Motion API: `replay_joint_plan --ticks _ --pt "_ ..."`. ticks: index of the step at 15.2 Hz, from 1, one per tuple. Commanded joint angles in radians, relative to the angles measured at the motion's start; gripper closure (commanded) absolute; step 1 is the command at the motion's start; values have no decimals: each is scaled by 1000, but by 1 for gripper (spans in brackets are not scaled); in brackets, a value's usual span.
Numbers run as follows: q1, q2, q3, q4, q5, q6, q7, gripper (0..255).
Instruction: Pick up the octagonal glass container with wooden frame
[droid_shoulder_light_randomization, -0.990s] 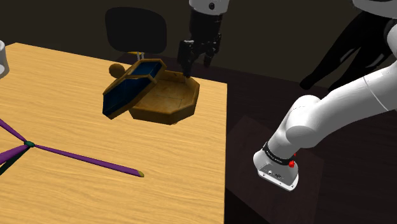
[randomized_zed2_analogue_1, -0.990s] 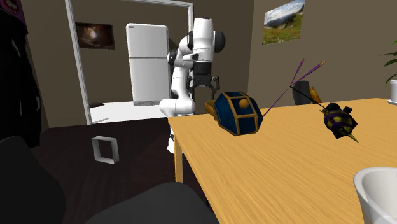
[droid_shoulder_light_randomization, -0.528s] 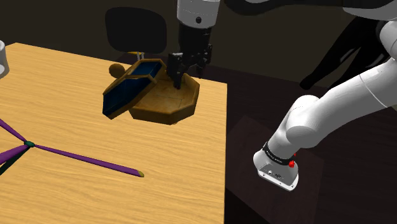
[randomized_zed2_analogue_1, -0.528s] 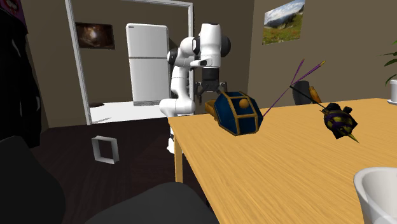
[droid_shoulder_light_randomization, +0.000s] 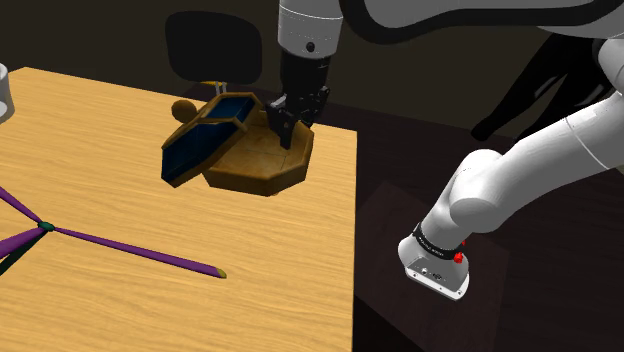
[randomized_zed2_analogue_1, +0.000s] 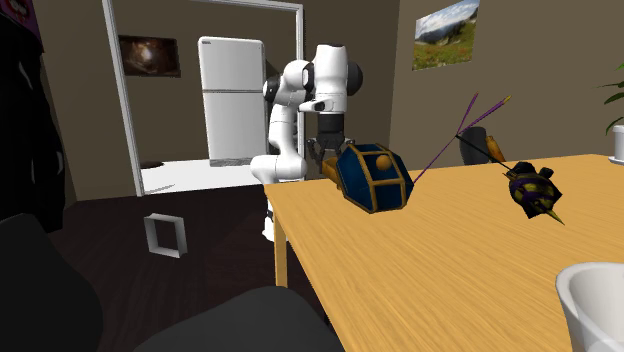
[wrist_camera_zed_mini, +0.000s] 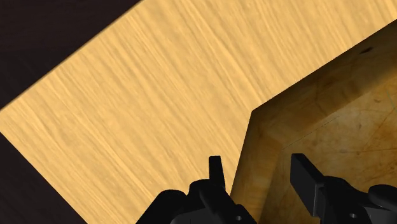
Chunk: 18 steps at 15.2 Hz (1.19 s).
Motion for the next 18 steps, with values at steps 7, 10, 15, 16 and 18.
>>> replay_joint_plan --ticks 7,10,15,16,18 --pt "-1 4 -1 15 -2 -13 1 255" --pt "-4 9 -5 60 -6 -52 3 255" --pt "-9 23 -10 139 -15 -118 9 255" --pt "-10 27 -10 155 -17 -131 10 255" --pt "-12 35 -11 189 -20 -157 13 255"
